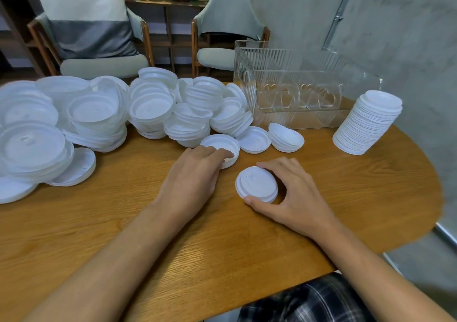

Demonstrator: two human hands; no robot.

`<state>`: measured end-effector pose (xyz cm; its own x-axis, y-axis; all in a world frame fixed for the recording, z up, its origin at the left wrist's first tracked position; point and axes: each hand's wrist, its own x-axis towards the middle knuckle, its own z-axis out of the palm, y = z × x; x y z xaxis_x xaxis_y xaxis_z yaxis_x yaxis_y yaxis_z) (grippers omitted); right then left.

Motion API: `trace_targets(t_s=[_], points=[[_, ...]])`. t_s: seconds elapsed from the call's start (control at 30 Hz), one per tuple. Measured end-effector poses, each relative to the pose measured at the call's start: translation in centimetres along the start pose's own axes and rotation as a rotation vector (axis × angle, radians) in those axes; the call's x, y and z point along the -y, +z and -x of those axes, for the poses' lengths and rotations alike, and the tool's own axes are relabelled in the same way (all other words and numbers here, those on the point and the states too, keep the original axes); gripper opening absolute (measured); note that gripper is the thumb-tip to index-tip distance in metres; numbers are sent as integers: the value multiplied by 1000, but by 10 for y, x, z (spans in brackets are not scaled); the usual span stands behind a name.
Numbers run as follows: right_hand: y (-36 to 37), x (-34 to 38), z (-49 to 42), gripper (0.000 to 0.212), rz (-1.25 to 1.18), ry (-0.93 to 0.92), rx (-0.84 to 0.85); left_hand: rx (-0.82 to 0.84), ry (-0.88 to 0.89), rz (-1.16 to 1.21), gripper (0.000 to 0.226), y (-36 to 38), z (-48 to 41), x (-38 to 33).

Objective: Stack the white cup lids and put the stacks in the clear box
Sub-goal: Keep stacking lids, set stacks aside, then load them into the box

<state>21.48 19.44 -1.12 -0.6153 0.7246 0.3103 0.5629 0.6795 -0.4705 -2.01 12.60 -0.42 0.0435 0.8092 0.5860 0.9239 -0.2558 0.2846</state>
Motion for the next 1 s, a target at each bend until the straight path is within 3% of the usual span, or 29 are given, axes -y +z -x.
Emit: trace_targets(t_s=[0.4, 0.6, 0.67, 0.8, 0.87, 1.0], points=[[-2, 2, 1, 68, -66, -14, -3, -154, -124, 146, 26, -3, -1, -4], [-2, 2, 1, 71, -122, -6, -35, -281, -304, 591, 34, -17, -5, -28], [-1, 2, 1, 74, -136, -1, -32, -271, -410, 736, 33, -18, -6, -34], [-1, 2, -1, 74, -169, -9, -44, -131, -532, 790, 37, -9, -7, -34], [-1, 2, -1, 80, -179, -14, -52, -50, -542, 777, 39, -3, -5, -38], [-1, 0, -1, 99, -196, 1, -24, -41, -493, 621, 36, -2, 0, -41]])
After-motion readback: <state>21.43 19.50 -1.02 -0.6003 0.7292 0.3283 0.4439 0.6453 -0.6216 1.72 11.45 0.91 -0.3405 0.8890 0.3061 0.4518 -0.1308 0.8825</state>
